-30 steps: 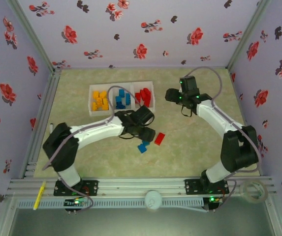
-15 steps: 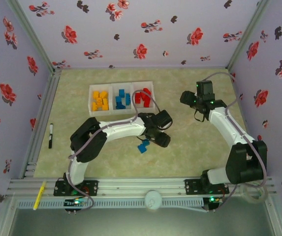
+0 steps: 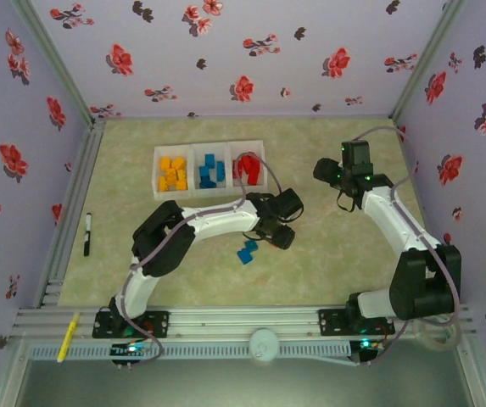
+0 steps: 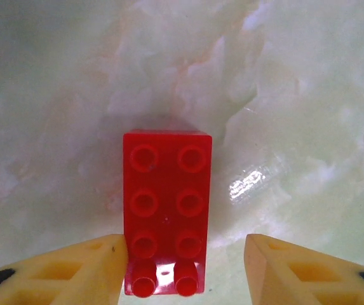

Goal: Sort the legos into containers by color

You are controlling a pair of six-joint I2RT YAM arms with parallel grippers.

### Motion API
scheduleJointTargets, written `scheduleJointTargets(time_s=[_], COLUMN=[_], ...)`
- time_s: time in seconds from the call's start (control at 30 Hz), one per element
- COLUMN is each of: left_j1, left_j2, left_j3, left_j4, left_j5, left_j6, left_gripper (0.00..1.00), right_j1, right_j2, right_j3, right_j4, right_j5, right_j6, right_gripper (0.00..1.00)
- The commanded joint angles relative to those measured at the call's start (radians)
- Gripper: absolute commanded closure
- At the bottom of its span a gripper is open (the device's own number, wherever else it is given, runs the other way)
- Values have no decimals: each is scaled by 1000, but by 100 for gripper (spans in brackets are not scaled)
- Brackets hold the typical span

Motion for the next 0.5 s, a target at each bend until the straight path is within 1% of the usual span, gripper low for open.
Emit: scheduleJointTargets(time_s=[0.0,0.07,0.17,0.37,0.47], left_j1=[-6,-6,-6,-6,-6], left_j2=[45,48,62,81,91], left_j3=[9,12,23,37,50], left_j4=[-34,-30,-29,-13,-7], left_j5=[-55,-61,-60,-66,-66], left_j6=[3,5,11,15,17], left_gripper=[43,38,37,40,45], right_j1=[-9,-8,-9,-10,-10], right_j2=[-35,-35,-36,-42,-42], right_j3=[-14,-14,-14,-16,-17], right_j4=[-19,-19,-18,-22,-22], right_j5=[-6,-8,-8,-8,-8], right_j6=[-3,-2,-2,-2,-3], right_gripper=[29,29,29,29,29])
